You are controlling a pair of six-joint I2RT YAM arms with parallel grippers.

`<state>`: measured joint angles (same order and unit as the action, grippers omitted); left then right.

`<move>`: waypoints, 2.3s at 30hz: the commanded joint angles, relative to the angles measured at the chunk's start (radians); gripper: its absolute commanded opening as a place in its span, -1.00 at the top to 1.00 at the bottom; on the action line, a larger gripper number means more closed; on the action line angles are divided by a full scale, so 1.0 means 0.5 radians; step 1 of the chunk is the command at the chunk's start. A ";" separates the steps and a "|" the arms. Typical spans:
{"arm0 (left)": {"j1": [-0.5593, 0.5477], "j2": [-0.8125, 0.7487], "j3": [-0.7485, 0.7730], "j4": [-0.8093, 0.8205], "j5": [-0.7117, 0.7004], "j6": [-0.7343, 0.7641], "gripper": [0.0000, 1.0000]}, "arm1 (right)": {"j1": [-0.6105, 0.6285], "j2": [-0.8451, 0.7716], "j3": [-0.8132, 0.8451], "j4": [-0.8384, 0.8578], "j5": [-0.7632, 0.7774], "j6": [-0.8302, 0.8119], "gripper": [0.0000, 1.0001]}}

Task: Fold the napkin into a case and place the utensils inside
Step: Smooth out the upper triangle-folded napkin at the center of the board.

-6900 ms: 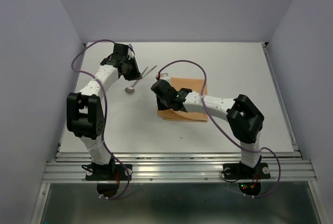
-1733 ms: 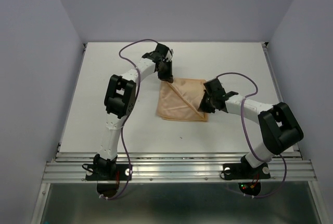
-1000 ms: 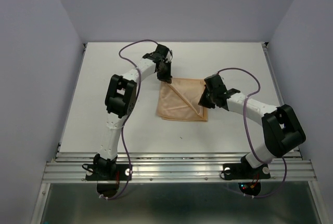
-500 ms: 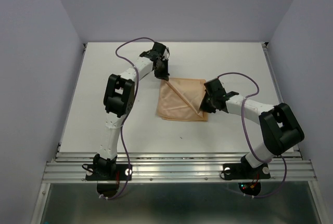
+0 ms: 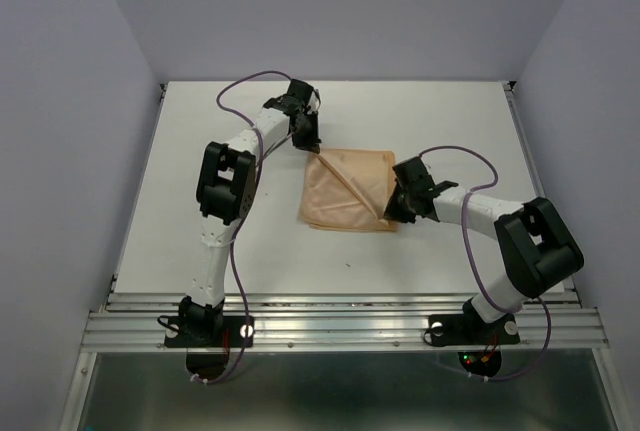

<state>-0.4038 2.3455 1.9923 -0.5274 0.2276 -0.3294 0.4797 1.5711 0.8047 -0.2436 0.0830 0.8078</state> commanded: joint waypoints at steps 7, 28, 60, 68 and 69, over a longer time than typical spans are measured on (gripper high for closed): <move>0.022 -0.052 0.084 -0.001 0.002 0.045 0.69 | 0.016 -0.200 0.121 -0.185 0.083 -0.054 0.92; 0.022 -0.024 -0.104 0.085 0.042 0.033 0.69 | 0.053 -0.019 -0.115 -0.047 0.021 0.035 0.92; 0.022 -0.592 -0.210 0.012 -0.078 0.024 0.67 | 0.053 -0.108 0.363 -0.311 0.187 -0.201 0.90; 0.022 -0.791 -0.530 0.097 -0.102 -0.001 0.67 | 0.053 0.082 0.296 -0.228 0.003 -0.275 0.90; 0.022 -0.798 -0.548 0.101 -0.102 -0.004 0.67 | 0.053 0.100 0.278 -0.206 0.006 -0.275 0.90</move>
<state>-0.3973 2.0319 1.7432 -0.5133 0.1879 -0.3260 0.4992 1.5902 0.9474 -0.3889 0.1165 0.6952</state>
